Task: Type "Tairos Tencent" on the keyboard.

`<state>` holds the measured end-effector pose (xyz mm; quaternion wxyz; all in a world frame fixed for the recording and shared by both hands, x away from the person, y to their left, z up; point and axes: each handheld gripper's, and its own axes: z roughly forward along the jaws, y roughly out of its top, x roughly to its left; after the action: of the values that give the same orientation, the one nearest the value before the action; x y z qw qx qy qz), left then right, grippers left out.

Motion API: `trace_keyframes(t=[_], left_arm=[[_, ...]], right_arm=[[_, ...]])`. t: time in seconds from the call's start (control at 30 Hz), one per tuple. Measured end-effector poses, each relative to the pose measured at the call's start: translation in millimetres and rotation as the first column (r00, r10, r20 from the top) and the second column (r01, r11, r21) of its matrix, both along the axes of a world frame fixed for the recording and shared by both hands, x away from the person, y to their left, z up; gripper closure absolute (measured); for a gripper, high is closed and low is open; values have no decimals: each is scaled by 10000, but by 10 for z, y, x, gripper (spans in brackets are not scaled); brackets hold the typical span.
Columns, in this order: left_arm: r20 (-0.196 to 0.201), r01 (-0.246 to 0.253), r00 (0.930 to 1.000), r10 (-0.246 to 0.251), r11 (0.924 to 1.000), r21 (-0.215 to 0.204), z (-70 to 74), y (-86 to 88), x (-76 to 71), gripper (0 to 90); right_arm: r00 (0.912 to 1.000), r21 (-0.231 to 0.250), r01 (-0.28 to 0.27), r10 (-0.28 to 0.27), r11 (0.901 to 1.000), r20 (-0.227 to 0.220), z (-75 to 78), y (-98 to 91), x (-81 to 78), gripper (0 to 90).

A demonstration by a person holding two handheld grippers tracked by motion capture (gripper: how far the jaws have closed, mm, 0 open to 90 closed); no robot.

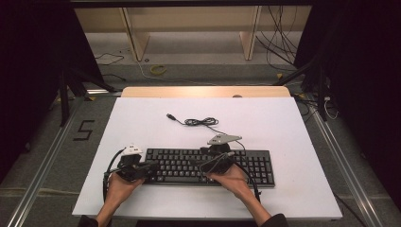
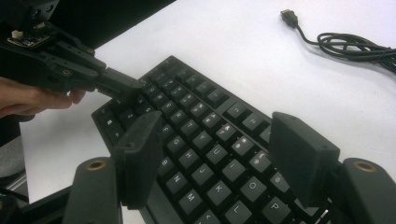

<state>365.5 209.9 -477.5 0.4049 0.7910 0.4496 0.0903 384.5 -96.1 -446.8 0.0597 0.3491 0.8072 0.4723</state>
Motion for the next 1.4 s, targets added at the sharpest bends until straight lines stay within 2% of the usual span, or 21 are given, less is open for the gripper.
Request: trace_keyframes(t=[0.37,0.47,0.6,0.77,0.87,1.07,1.1,1.13,1.23,1.3,1.4], left_arm=[[-118,-6,9999,7,9999,112,-20,-18,13,891],[-222,8,9998,-2,9996,279,-36,-31,16,892],[-174,4,9998,1,9995,319,-42,-43,8,893],[-225,-48,9997,53,9997,226,-26,-45,1,891],[-78,-13,10000,14,9999,154,5,-46,-11,884],[111,-34,9999,37,9996,-294,58,-35,-41,751],[151,-2,9999,7,9994,-333,68,-29,-45,751],[182,-51,9998,60,9989,-459,73,-32,-50,685],[318,-129,9994,149,9979,-641,84,-24,-61,576],[333,-154,9993,182,9964,-831,91,-17,-66,556],[384,-196,9990,235,9949,-985,103,-17,-79,463]], right_arm=[[10000,-50,21,-21,10000,-30,-2,-1,3,363],[10000,-59,24,-25,10000,-32,-4,0,3,363],[10000,-69,23,-23,10000,-9,-3,-3,4,363],[10000,-61,48,-48,10000,27,0,-9,3,364],[10000,-38,66,-66,10000,15,2,-10,4,365],[10000,-43,80,-80,10000,33,2,-14,9,368],[10000,-43,80,-80,10000,33,2,-14,9,368],[9999,-43,91,-90,9999,58,0,-15,14,371],[9999,-73,90,-89,9999,103,-4,-15,21,379],[9999,-81,91,-90,9999,109,-5,-14,23,382],[9999,-96,102,-101,9999,128,-10,-11,33,409]])
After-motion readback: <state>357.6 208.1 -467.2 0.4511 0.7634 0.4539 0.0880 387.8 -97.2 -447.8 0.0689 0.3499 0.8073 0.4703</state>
